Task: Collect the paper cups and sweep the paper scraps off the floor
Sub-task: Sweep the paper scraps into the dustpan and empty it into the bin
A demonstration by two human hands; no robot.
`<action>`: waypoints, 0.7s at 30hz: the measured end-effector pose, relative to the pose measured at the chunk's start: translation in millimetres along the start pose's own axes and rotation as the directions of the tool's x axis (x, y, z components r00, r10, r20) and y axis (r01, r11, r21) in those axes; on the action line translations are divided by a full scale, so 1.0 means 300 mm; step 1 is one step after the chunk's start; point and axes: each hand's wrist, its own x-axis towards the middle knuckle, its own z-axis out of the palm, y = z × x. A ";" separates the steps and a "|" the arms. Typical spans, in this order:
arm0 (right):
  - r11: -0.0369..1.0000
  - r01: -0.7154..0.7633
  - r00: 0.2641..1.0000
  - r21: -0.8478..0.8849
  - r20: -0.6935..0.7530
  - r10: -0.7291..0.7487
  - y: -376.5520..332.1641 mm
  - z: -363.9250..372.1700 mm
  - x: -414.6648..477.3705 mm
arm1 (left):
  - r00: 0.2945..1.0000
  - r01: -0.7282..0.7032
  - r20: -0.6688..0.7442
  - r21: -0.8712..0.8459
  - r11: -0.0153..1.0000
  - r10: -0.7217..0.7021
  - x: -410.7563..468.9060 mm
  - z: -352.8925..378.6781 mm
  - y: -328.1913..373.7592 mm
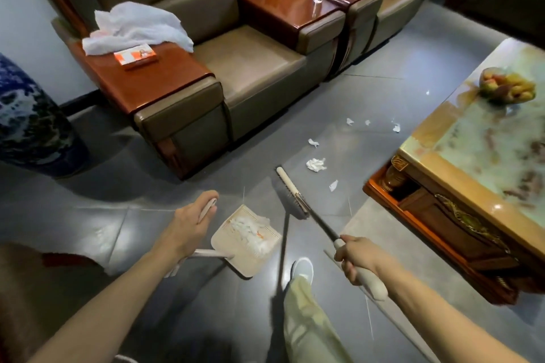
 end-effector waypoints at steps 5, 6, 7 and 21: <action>0.996 -0.015 0.997 0.090 -0.075 0.021 -0.245 -0.264 0.253 | 0.999 0.030 0.035 0.022 0.999 -0.031 0.317 0.088 0.136; 0.995 -0.023 0.996 0.102 -0.084 0.031 -0.290 -0.317 0.297 | 0.998 0.034 0.055 0.032 0.999 -0.036 0.381 0.102 0.165; 0.994 -0.031 0.994 0.105 -0.097 0.042 -0.336 -0.367 0.338 | 0.996 0.034 0.075 0.044 0.998 -0.037 0.443 0.116 0.194; 0.989 -0.127 0.989 0.070 -0.061 0.131 -0.740 -0.535 0.637 | 0.954 -0.042 0.300 0.177 0.983 -0.013 1.205 0.262 0.427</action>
